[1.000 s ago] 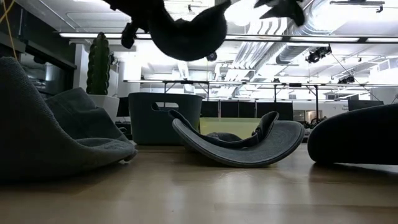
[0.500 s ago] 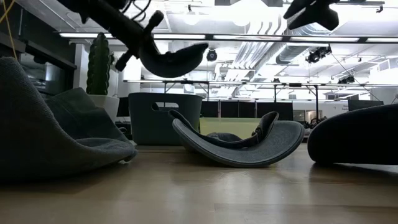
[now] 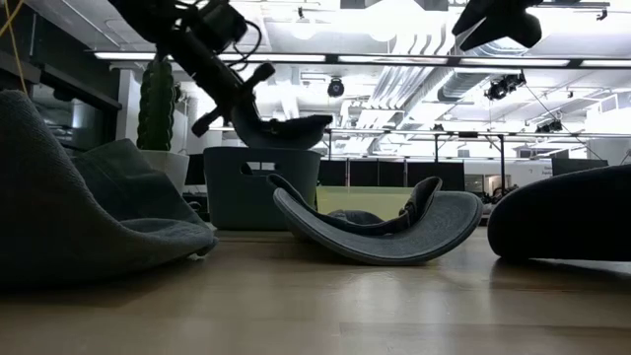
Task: Pick & Place hat
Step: Put the top blue cap into the blue bin
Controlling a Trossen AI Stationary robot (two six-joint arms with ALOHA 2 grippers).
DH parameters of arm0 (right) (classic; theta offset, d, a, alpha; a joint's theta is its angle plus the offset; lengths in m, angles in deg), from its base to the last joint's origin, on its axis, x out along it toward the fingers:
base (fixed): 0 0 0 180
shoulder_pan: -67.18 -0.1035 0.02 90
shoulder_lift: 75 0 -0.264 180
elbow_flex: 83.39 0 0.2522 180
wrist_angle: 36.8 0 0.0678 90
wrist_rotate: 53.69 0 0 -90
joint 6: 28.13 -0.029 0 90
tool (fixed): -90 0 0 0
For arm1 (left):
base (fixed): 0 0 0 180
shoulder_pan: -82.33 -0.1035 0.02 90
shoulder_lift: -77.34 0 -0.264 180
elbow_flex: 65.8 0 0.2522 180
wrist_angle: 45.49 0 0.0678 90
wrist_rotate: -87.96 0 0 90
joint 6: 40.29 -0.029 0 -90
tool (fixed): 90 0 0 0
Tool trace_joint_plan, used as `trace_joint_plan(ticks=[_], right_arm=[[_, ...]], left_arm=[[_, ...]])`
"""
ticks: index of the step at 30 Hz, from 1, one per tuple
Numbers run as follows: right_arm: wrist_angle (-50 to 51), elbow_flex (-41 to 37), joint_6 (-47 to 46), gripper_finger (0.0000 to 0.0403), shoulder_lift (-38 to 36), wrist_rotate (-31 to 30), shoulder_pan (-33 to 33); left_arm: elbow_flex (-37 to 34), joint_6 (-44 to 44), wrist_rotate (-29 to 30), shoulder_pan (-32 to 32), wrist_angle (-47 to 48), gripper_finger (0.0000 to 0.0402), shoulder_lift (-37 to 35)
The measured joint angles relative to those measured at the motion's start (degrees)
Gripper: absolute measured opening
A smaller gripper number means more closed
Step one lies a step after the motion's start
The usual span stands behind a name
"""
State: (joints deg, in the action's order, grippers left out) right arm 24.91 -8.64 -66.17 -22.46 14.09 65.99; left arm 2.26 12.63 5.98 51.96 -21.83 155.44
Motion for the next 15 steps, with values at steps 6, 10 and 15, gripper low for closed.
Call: trace_joint_plan(ticks=[6,10,15], right_arm=[[0.38,0.0,-0.77,0.0161,0.01,-0.42,0.0],[0.41,0.0,-0.79,0.0161,0.01,-0.42,0.0],[0.56,0.0,-0.79,0.0161,0.01,-1.27,0.0]], left_arm=[[1.3,1.03,3.74,0.0,3.91,0.0,2.58],[1.3,2.87,4.8,0.0,4.21,0.0,2.63],[1.28,5.93,4.82,0.0,7.76,0.0,2.69]])
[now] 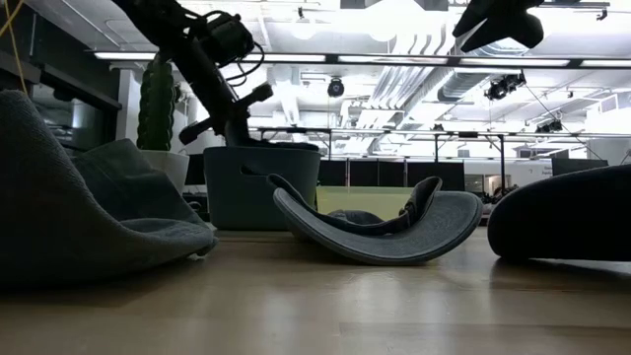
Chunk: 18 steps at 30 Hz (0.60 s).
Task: Pick & Place hat
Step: Put the top blue cap into the blue bin
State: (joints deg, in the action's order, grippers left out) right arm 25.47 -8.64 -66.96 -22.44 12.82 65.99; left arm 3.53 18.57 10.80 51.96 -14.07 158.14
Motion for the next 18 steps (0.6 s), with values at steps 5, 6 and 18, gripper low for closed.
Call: trace_joint_plan(ticks=[5,6,18], right_arm=[[0.09,0.0,0.0,0.0161,0.0,-0.4,0.0],[0.09,0.0,0.0,0.0161,0.0,-0.42,0.0],[0.14,0.0,-0.2,0.0163,0.0,-0.18,0.0]], left_arm=[[-0.04,-0.76,-0.55,0.0,0.13,0.0005,0.99],[-0.04,-1.76,-0.57,0.0,-0.54,0.001,0.92],[-0.02,-7.61,-3.54,0.0,-3.71,0.0207,0.88]])
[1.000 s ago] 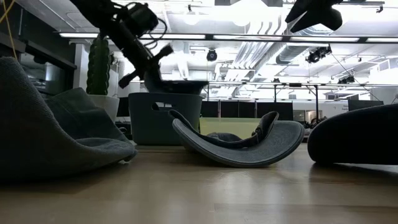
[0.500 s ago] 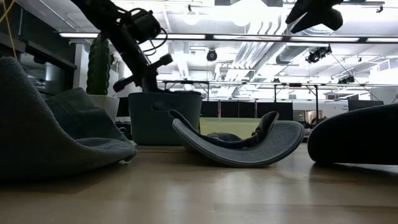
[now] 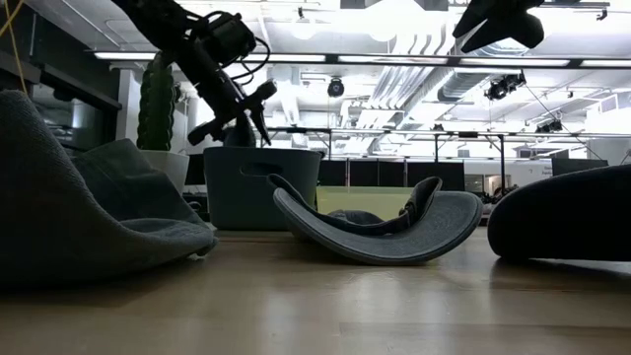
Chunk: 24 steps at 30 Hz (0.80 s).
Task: Pick & Place hat
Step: Put the top blue cap into the blue bin
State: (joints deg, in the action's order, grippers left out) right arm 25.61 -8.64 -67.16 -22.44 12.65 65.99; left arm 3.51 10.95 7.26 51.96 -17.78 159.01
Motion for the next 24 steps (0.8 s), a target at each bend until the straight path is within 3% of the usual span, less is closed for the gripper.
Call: trace_joint_plan(ticks=[3,7,24], right_arm=[[0.0,0.0,-0.01,0.0163,0.0,0.23,0.0],[0.02,0.0,0.0,0.0162,0.0,2.1,0.0],[0.03,0.0,-0.01,0.016,0.0,3.2,0.0]], left_arm=[[0.0,0.0,0.45,0.0,0.33,0.0251,-0.01],[0.0,-0.2,0.55,-0.02,0.13,0.0282,-0.6],[-0.04,-3.04,3.16,-0.02,-0.11,0.0287,-3.69]])
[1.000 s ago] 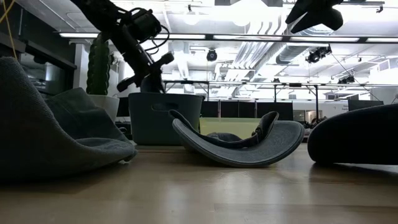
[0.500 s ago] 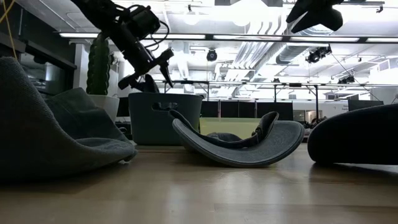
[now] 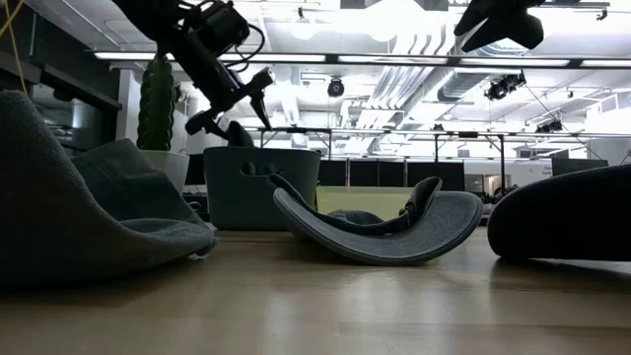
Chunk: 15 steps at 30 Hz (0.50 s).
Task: Pick & Place hat
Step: Put the top blue cap into the blue bin, then put the blue cap into the blue bin
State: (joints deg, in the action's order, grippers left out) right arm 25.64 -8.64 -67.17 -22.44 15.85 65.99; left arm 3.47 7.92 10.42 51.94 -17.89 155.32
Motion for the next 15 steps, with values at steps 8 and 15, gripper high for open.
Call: trace_joint_plan(ticks=[8,15], right_arm=[[0.01,0.0,-0.01,0.0161,0.0,1.37,0.0],[-0.01,0.0,0.03,0.0161,0.0,1.24,0.0]], left_arm=[[0.0,0.0,1.9,-0.04,0.13,0.0287,-3.29],[0.07,0.0,3.74,0.0,-0.75,0.0287,-6.47]])
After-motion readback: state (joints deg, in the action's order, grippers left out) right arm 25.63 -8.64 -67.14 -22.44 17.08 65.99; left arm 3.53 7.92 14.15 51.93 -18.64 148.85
